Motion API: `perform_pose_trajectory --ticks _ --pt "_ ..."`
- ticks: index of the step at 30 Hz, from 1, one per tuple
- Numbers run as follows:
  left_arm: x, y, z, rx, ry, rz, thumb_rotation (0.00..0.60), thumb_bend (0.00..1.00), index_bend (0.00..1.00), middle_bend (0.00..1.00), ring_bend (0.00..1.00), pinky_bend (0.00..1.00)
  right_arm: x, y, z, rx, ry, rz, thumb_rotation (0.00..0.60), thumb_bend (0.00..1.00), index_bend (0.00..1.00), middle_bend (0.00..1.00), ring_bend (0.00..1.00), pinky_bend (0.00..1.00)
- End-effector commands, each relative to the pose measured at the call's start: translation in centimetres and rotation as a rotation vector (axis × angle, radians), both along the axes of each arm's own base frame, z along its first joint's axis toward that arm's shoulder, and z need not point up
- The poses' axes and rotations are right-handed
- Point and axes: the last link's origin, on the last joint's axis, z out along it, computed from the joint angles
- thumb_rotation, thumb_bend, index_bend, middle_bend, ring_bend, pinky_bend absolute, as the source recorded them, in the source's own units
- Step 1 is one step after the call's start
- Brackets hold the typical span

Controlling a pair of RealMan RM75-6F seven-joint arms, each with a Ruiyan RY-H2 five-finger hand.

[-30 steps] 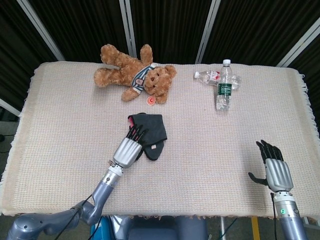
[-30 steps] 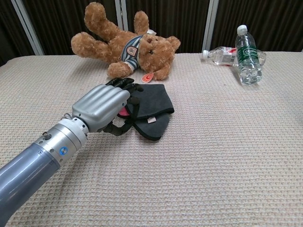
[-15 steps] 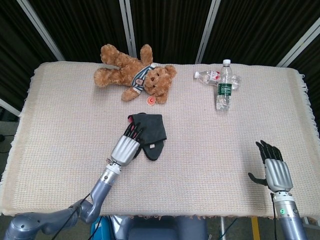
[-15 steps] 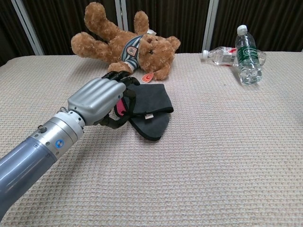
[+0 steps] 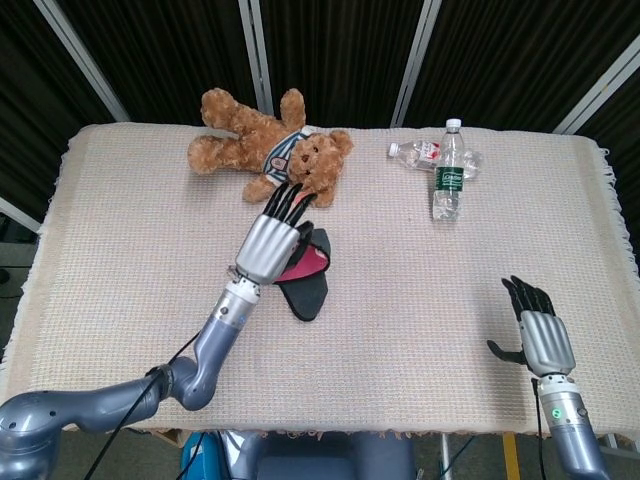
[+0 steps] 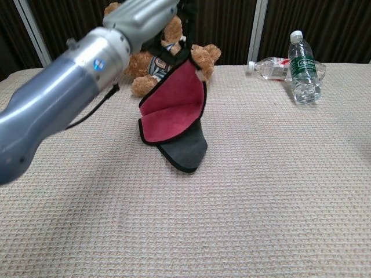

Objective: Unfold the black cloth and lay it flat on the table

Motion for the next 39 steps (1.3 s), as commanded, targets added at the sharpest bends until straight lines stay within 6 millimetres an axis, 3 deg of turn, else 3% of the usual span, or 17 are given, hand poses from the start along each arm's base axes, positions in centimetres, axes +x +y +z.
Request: perform_pose_trajectory --ticks 1,8,16,22,27,33,39 --pt "5.2 2.1 2.9 0.027 0.000 -0.036 0.600 0.48 0.57 0.13 0.00 0.00 0.8 -0.6 0.1 0.001 -0.011 0.014 0.600 0.22 0.00 0.00 0.00 0.00" --pt "12.5 3.5 5.2 0.056 0.002 -0.087 0.600 0.48 0.57 0.14 0.00 0.00 3.6 -2.2 0.5 0.010 -0.086 0.057 0.600 0.22 0.00 0.00 0.00 0.00" --pt "16.7 3.9 4.7 0.060 0.021 -0.095 0.600 0.48 0.57 0.14 0.00 0.00 7.9 -3.8 0.1 0.055 -0.238 0.098 0.600 0.22 0.00 0.00 0.00 0.00" --pt "18.6 4.4 3.9 0.061 0.035 -0.081 0.600 0.48 0.57 0.14 0.00 0.00 10.5 -4.3 -0.6 0.104 -0.318 0.097 0.600 0.22 0.00 0.00 0.00 0.00" --pt "19.3 4.8 4.0 0.081 0.035 -0.076 0.600 0.48 0.58 0.15 0.00 0.00 11.1 -4.7 -0.8 0.117 -0.321 0.088 0.600 0.22 0.00 0.00 0.00 0.00" --pt "19.1 5.6 6.6 0.138 -0.004 -0.087 0.600 0.48 0.59 0.16 0.00 0.00 10.4 -5.1 -0.1 0.090 -0.323 0.058 0.600 0.22 0.00 0.00 0.00 0.00" --pt "18.4 6.9 11.8 0.257 0.018 -0.087 0.600 0.48 0.60 0.16 0.00 0.00 9.4 -5.5 0.6 0.069 -0.337 0.032 0.600 0.22 0.00 0.00 0.00 0.00"
